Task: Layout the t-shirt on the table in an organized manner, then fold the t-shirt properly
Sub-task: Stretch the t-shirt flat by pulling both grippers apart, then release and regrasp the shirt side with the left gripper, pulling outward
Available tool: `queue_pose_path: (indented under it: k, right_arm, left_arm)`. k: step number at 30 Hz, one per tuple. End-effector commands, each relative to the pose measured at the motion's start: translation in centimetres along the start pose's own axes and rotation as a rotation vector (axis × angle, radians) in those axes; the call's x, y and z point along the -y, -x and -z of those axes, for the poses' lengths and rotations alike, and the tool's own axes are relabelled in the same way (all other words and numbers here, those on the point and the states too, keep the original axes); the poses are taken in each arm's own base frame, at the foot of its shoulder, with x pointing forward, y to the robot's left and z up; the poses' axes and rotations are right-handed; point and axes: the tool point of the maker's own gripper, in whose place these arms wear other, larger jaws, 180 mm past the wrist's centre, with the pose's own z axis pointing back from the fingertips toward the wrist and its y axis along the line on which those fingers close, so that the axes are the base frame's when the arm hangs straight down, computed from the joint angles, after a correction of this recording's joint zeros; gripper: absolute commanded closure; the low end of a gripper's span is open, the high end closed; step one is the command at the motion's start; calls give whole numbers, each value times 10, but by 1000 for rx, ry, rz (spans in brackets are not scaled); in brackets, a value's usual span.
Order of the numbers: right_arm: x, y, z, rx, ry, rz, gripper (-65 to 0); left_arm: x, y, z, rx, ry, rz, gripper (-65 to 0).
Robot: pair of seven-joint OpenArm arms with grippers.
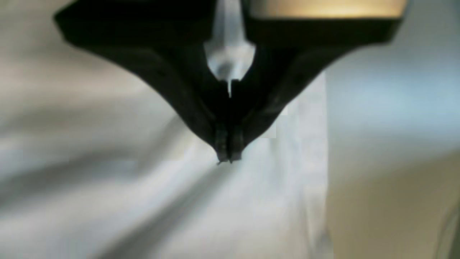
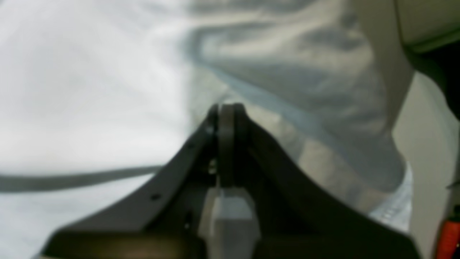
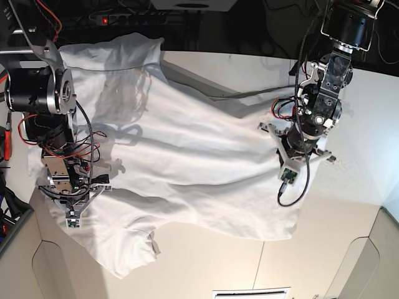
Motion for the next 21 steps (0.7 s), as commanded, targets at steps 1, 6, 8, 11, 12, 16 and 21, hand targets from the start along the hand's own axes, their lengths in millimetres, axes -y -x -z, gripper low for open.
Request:
queue_pose_path:
  k: [1, 6, 8, 11, 12, 16, 21]
  right_arm:
    - [13, -15, -1, 27, 25, 5, 0]
    - [10, -3, 0, 9, 20, -5, 0]
    - [8, -3, 0, 6, 12, -8, 0]
    - [8, 7, 0, -46, 17, -68, 0]
    - [9, 10, -1, -66, 19, -75, 0]
    - [9, 17, -1, -89, 21, -81, 0]
    - [10, 20, -1, -94, 24, -90, 0]
  left_arm:
    - [-19, -41, 1, 110, -40, 10, 0]
    - [-44, -104, 12, 246, -60, -51, 0]
    - [-51, -119, 24, 271, -49, -87, 0]
    - [-48, -121, 53, 221, 29, -155, 0]
    - [-43, -120, 62, 206, 69, -184, 0]
    - [-20, -106, 89, 143, 200, -291, 0]
    - [-11, -79, 99, 73, 236, -332, 0]
